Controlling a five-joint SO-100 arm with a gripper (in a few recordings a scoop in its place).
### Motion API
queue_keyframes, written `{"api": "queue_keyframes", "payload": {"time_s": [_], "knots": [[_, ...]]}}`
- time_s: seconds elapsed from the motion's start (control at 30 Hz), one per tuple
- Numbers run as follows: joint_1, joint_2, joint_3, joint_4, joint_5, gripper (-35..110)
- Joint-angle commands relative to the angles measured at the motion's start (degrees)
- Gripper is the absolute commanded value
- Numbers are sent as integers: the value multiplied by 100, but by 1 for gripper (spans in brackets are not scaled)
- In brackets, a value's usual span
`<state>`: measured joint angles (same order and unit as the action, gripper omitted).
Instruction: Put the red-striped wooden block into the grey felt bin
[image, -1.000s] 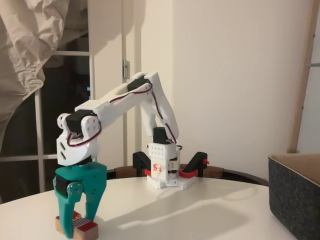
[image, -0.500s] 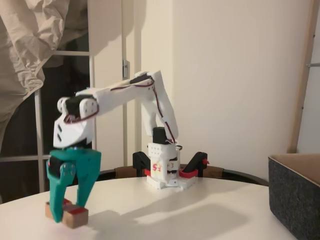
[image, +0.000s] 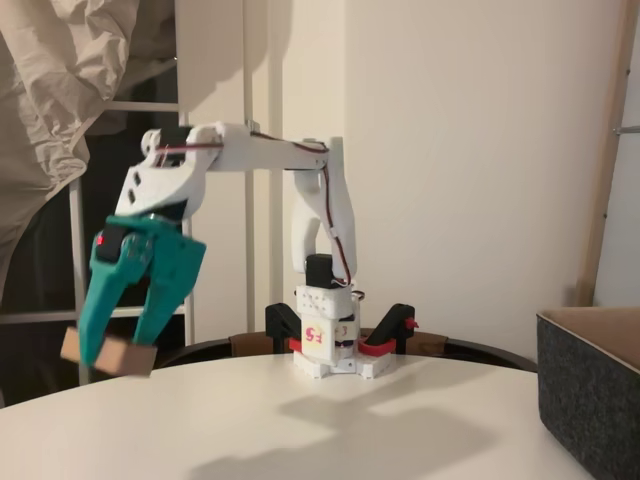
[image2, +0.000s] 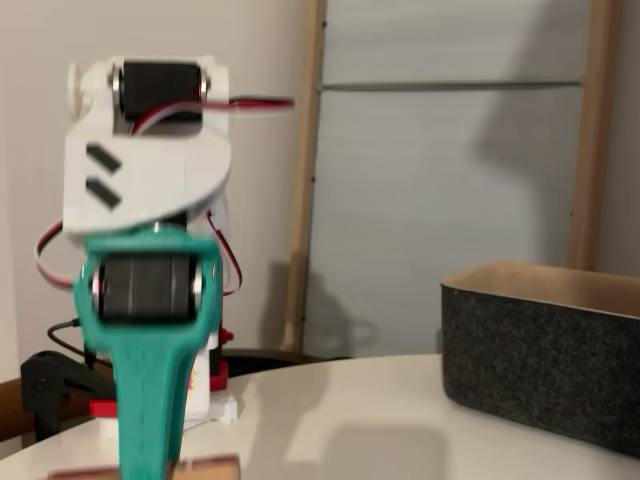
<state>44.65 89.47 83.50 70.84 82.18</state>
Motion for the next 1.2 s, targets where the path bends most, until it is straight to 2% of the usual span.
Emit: {"api": "queue_keyframes", "payload": {"time_s": [0.0,0.33,0.6,0.93,1.17], "knots": [[-88,791,-176,0,-44,5],[-721,1573,-176,-105,-360,6],[-1661,2057,-176,-114,-598,5],[-3393,2391,-176,-105,-1020,4],[-4957,2373,-193,-105,-1793,5]]}}
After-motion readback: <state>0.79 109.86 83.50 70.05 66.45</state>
